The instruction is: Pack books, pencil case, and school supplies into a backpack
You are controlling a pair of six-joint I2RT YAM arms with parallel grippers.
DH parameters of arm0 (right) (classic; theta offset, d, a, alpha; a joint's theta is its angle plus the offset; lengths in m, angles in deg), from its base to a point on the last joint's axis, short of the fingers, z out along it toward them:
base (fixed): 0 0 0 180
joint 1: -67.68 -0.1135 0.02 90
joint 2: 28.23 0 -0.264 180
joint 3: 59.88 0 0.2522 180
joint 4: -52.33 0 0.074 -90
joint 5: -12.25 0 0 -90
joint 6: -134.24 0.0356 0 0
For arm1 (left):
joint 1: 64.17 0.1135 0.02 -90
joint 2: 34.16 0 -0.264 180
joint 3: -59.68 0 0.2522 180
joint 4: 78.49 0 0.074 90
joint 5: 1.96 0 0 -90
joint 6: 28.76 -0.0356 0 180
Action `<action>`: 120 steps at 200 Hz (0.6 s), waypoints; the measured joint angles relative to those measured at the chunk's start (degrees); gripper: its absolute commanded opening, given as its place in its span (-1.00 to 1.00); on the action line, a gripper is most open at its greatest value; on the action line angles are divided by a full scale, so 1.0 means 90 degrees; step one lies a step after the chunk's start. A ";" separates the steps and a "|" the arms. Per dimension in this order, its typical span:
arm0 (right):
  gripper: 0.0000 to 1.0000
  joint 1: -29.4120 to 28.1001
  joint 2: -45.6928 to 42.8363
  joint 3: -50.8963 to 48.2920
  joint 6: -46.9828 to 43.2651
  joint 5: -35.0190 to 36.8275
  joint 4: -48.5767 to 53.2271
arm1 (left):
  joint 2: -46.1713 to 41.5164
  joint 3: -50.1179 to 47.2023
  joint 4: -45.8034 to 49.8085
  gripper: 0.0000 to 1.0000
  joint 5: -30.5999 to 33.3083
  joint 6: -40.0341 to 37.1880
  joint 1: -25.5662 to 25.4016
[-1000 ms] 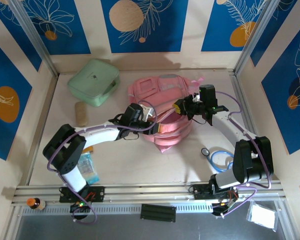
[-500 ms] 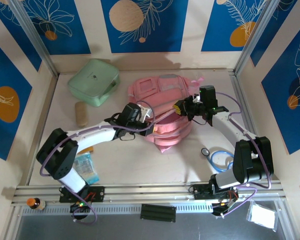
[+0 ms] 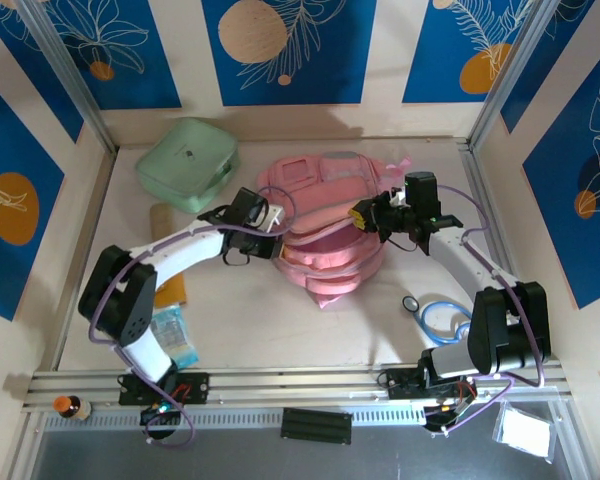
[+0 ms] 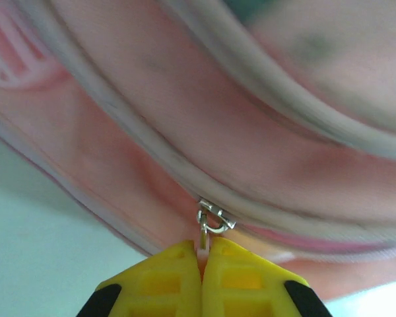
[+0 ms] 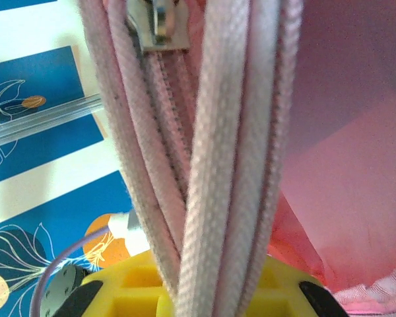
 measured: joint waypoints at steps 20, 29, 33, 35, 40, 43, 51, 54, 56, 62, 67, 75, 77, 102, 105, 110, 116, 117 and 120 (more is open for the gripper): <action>-0.92 0.0032 -0.0024 -0.0005 -0.0051 -0.0032 0.0036 | 0.0515 0.0576 0.0291 -0.91 0.0109 -0.0328 0.0214; -0.92 0.0046 -0.0029 -0.0007 -0.0070 -0.0051 0.0051 | 0.0746 0.0831 0.0374 -0.90 0.0143 -0.0525 0.0313; -0.92 0.0051 -0.0029 -0.0007 -0.0090 -0.0051 0.0058 | 0.0840 0.0945 0.0418 -0.89 0.0163 -0.0610 0.0357; -0.92 0.0056 -0.0029 -0.0007 -0.0090 -0.0053 0.0066 | 0.0869 0.0984 0.0437 -0.89 0.0165 -0.0658 0.0374; -0.92 0.0058 -0.0029 -0.0007 -0.0102 -0.0063 0.0083 | 0.0964 0.1110 0.0483 -0.86 0.0189 -0.0750 0.0415; -0.92 0.0061 -0.0029 -0.0007 -0.0114 -0.0070 0.0092 | 0.1020 0.1185 0.0515 -0.84 0.0197 -0.0838 0.0437; -0.92 0.0066 -0.0029 -0.0007 -0.0141 -0.0070 0.0119 | 0.1156 0.1387 0.0607 -0.81 0.0228 -0.1020 0.0495; -0.92 0.0066 -0.0032 -0.0010 -0.0148 -0.0070 0.0126 | 0.1205 0.1464 0.0641 -0.80 0.0238 -0.1093 0.0520; -0.92 0.0066 -0.0034 -0.0010 -0.0163 -0.0070 0.0131 | 0.1236 0.1513 0.0668 -0.79 0.0240 -0.1146 0.0532; -0.92 0.0066 -0.0041 -0.0012 -0.0175 -0.0070 0.0141 | 0.1314 0.1649 0.0731 -0.77 0.0245 -0.1253 0.0568; -0.92 0.0068 -0.0056 -0.0019 -0.0189 -0.0068 0.0146 | 0.1377 0.1768 0.0772 -0.76 0.0250 -0.1348 0.0602; -0.92 0.0070 -0.0085 -0.0029 -0.0214 -0.0068 0.0155 | 0.1484 0.1967 0.0869 -0.74 0.0238 -0.1445 0.0663; -0.92 0.0070 -0.0092 -0.0032 -0.0214 -0.0068 0.0155 | 0.1496 0.2006 0.0882 -0.74 0.0228 -0.1443 0.0670; -0.89 0.0066 -0.0165 -0.0087 -0.0238 -0.0044 0.0165 | 0.1885 0.2742 0.1059 -0.59 0.0170 -0.1484 0.0908; -0.88 0.0063 -0.0172 -0.0092 -0.0238 -0.0039 0.0165 | 0.1926 0.2827 0.1059 -0.58 0.0170 -0.1464 0.0935; -0.85 0.0058 -0.0172 -0.0104 -0.0240 -0.0034 0.0165 | 0.1987 0.2917 0.1059 -0.55 0.0185 -0.1452 0.0969; -0.77 0.0053 -0.0172 -0.0114 -0.0243 -0.0019 0.0170 | 0.2045 0.3009 0.1056 -0.48 0.0202 -0.1433 0.1005; -0.75 0.0051 -0.0172 -0.0117 -0.0245 -0.0017 0.0170 | 0.2055 0.3026 0.1059 -0.46 0.0209 -0.1411 0.1013; -0.69 0.0044 -0.0172 -0.0124 -0.0253 -0.0005 0.0172 | 0.2067 0.3058 0.1061 -0.43 0.0231 -0.1399 0.1025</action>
